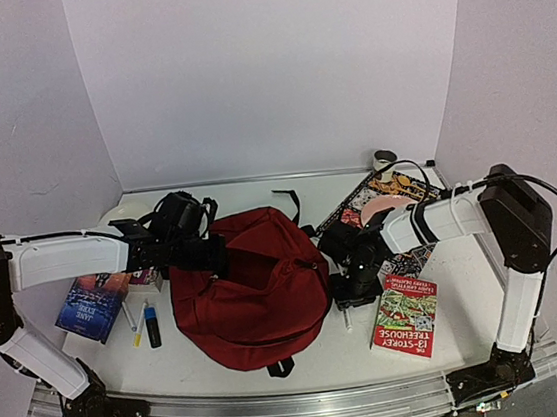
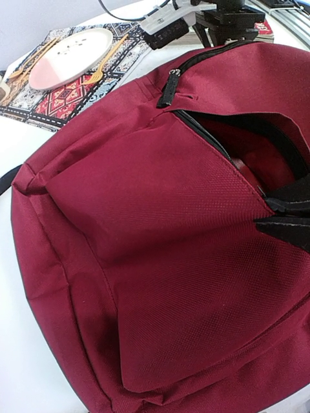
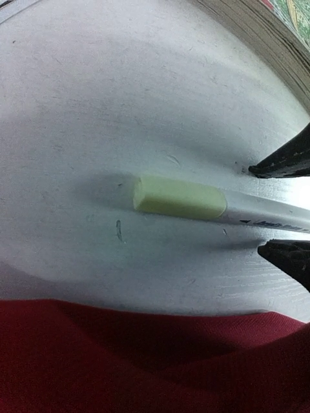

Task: Pack the student bag
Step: Pick up the pen from the center of the board, then place the pen in the lower front pocket of the bag.

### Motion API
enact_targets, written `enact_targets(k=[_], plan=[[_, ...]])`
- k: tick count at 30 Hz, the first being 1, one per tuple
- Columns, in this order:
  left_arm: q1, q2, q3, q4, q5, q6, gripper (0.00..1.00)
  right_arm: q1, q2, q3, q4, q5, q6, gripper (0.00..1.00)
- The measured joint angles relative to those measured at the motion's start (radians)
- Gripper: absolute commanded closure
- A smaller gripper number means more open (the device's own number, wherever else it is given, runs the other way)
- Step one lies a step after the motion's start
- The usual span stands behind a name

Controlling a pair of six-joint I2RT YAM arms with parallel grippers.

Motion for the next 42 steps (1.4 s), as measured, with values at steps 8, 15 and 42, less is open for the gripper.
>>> enact_targets(k=[8, 15, 42], plan=[[0.002, 0.0, 0.0, -0.006, 0.019, 0.0, 1.0, 0.002, 0.032, 0.046, -0.07, 0.05, 0.015, 0.89], [0.002, 0.0, 0.0, -0.011, 0.036, -0.004, 1.0, 0.004, 0.037, 0.059, -0.101, 0.092, 0.013, 1.0], [0.003, 0.043, 0.039, -0.014, 0.109, -0.06, 1.0, 0.005, -0.241, 0.153, -0.079, -0.02, 0.144, 1.0]])
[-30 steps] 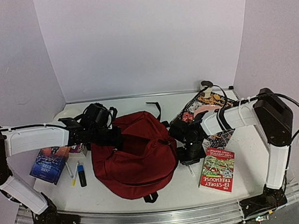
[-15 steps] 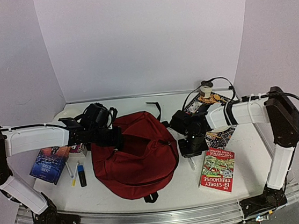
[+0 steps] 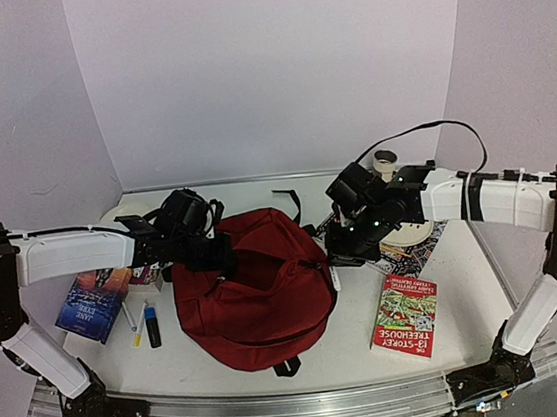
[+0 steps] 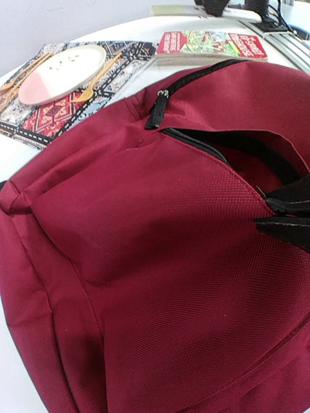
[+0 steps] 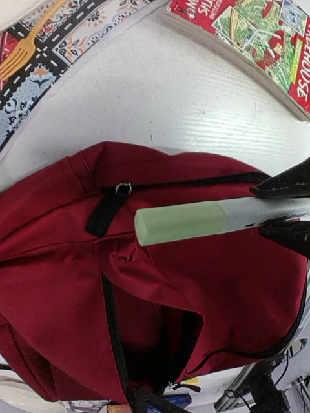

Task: Pack the student bag
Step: Place the pen in the lower front pocket of the bag.

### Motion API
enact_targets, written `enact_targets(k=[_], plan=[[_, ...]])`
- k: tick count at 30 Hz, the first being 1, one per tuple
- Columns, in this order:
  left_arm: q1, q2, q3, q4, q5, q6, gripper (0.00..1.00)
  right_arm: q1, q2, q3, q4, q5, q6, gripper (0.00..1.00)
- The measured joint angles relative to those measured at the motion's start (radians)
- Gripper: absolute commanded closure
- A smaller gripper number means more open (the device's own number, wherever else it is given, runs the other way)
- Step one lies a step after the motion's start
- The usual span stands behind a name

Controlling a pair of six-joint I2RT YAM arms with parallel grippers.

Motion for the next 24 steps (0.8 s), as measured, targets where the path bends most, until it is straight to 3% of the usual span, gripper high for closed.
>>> enact_targets(k=[12, 24], plan=[[0.0, 0.012, 0.009, 0.001, 0.045, -0.051, 1.0, 0.038, 0.008, 0.009, 0.157, -0.146, 0.228, 1.0], [0.0, 0.019, 0.037, 0.0, 0.075, -0.07, 1.0, 0.078, 0.206, 0.054, 0.357, -0.305, 0.358, 1.0]])
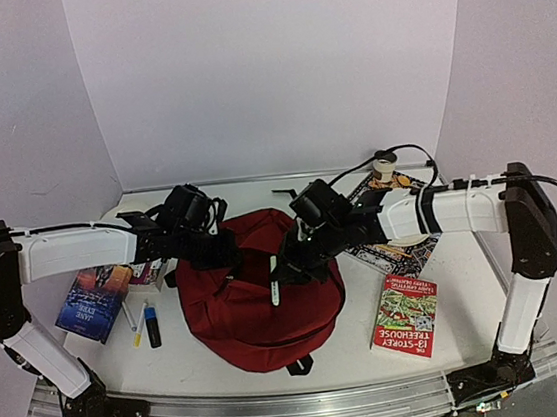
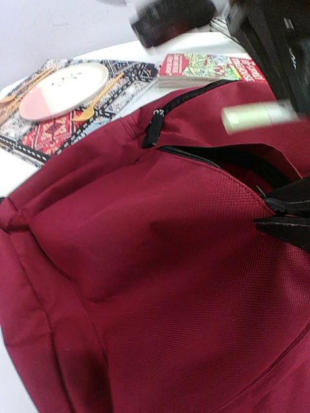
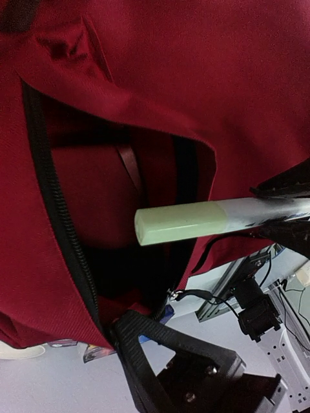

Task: Pack the student bag
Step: Place the pen in the lower front pocket of the bag.

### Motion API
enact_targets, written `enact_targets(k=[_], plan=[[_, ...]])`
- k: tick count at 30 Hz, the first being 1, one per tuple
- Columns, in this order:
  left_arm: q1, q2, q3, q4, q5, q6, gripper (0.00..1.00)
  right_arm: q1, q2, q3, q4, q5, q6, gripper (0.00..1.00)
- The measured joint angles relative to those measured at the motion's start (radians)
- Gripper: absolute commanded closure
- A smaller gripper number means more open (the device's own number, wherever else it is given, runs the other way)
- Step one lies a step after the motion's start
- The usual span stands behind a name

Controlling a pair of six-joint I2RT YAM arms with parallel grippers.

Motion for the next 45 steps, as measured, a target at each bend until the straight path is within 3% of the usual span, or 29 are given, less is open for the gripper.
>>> enact_targets(k=[10, 23, 39, 41, 45], plan=[[0.0, 0.0, 0.005, 0.001, 0.025, 0.001, 1.0, 0.007, 0.08, 0.025, 0.083, -0.02, 0.115, 1.0], [0.0, -0.022, -0.041, 0.003, 0.035, 0.013, 1.0, -0.007, 0.096, 0.026, 0.195, 0.085, 0.341, 1.0], [0.0, -0.056, -0.055, 0.002, 0.05, 0.041, 1.0, -0.013, 0.201, 0.061, 0.217, 0.263, 0.543, 1.0], [0.0, -0.066, -0.061, 0.001, 0.049, 0.05, 1.0, -0.013, 0.21, 0.083, 0.225, 0.27, 0.548, 0.92], [0.0, -0.079, -0.07, 0.001, 0.05, 0.054, 1.0, -0.013, 0.23, 0.113, 0.265, 0.268, 0.548, 0.67]])
